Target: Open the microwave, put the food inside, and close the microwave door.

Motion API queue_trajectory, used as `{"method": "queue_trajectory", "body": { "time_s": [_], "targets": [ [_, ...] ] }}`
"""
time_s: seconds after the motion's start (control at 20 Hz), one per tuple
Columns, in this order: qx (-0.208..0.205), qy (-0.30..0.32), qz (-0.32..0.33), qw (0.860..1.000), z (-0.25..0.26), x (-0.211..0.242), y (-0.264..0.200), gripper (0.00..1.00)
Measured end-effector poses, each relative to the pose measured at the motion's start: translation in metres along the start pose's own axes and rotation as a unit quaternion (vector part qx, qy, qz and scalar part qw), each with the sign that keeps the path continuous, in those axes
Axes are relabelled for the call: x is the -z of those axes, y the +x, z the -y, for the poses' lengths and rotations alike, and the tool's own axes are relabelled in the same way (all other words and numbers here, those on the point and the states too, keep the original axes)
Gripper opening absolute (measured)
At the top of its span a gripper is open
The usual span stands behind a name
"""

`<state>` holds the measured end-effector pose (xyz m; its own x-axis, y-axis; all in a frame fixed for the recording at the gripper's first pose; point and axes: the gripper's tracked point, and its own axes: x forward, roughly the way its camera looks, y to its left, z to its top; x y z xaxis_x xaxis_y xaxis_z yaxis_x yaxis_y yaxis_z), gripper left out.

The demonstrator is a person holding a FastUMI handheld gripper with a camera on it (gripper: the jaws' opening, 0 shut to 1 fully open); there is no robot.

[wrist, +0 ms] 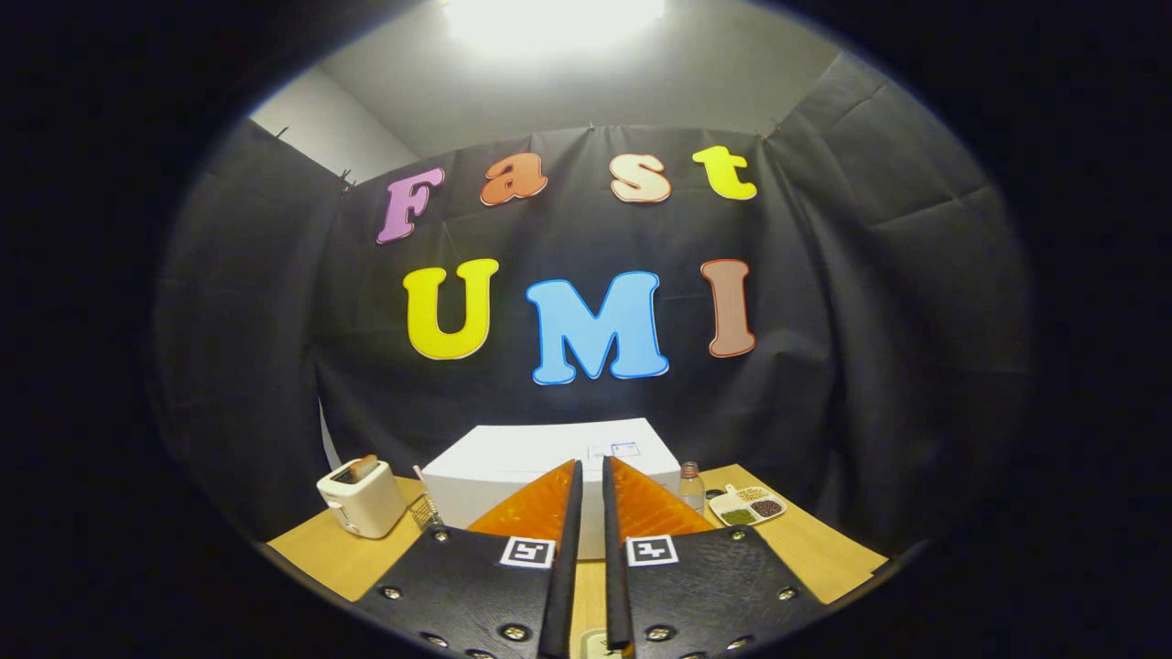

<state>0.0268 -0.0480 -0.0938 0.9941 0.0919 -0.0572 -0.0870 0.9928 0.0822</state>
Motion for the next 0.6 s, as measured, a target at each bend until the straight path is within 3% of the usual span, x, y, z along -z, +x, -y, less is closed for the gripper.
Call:
{"method": "queue_trajectory", "body": {
  "time_s": [0.05,0.25,0.6],
  "targets": [
    [-0.001,0.003,0.007,1.000,-0.004,-0.003,0.001,0.19],
    [0.002,-0.025,0.013,1.000,-0.018,-0.004,-0.001,0.97],
    [-0.011,-0.032,0.014,0.999,-0.029,-0.009,0.000,0.98]
  ]
}}
